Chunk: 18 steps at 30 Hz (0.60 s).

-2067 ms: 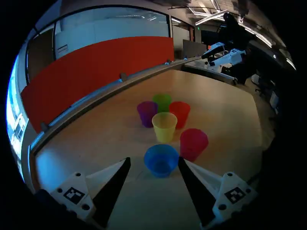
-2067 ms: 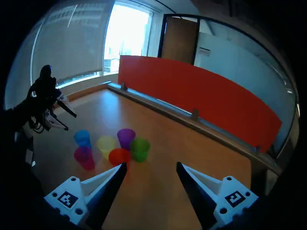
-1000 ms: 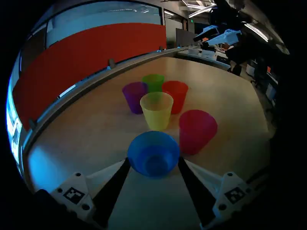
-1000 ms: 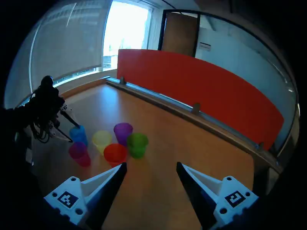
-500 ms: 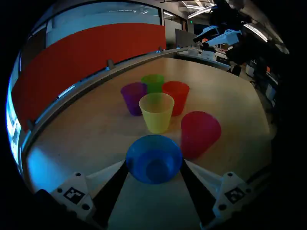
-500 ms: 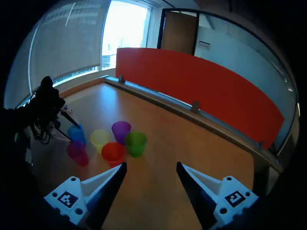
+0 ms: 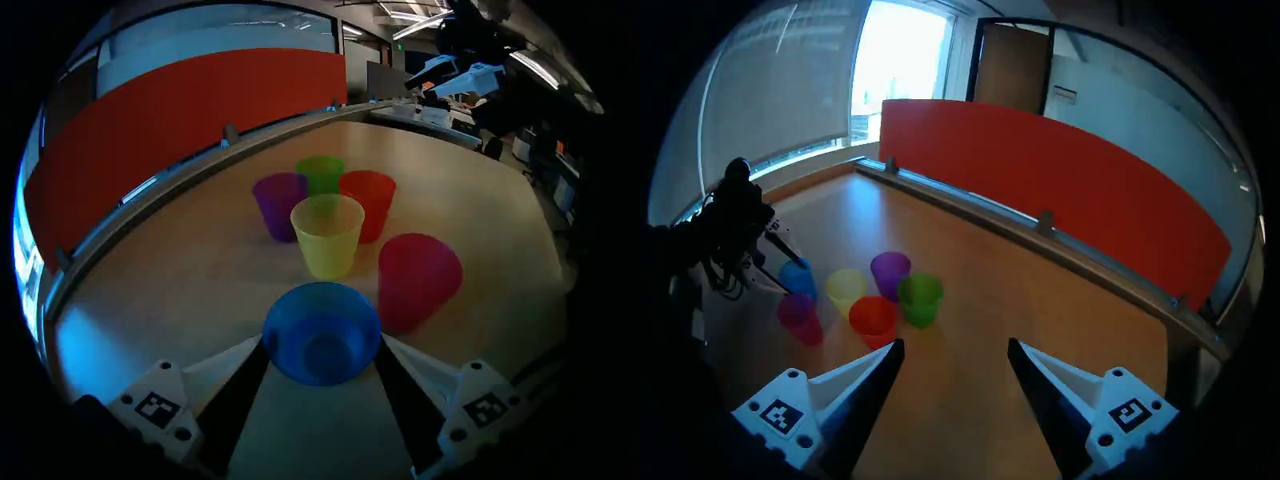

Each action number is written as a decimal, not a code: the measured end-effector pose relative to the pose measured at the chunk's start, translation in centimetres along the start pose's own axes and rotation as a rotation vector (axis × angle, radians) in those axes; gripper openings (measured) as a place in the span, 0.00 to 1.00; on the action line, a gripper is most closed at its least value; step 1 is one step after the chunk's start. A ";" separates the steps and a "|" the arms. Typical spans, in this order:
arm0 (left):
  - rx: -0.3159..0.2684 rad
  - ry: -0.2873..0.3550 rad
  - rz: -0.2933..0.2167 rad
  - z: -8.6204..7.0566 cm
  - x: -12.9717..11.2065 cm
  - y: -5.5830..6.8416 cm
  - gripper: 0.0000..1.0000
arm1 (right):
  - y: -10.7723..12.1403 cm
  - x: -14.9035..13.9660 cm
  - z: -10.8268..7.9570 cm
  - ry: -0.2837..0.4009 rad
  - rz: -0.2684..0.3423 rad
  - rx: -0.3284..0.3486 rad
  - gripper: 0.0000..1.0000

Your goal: Pour water

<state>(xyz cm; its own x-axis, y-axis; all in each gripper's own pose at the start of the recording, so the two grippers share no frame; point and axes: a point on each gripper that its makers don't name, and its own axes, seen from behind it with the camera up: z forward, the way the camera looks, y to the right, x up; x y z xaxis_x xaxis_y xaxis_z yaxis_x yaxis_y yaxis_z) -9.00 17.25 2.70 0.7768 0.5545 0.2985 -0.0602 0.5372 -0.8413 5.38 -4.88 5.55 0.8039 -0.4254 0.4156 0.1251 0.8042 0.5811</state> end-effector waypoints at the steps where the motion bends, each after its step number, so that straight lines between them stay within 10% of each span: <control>1: 0.001 0.004 0.003 0.0 0.0 0.0 0.86 | 0.0 0.0 0.0 0.000 0.000 0.000 1.00; 18: -0.002 0.040 -0.015 0.0 0.1 0.6 0.85 | -0.3 0.0 0.3 -0.002 0.006 0.003 1.00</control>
<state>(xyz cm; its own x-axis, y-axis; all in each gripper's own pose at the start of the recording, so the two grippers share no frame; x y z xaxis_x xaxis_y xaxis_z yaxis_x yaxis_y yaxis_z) -8.98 17.65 2.24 0.8022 0.5204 0.2925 -0.0473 0.5438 -0.8378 5.18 -5.19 5.56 0.8033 -0.4216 0.4207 0.1189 0.8056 0.5804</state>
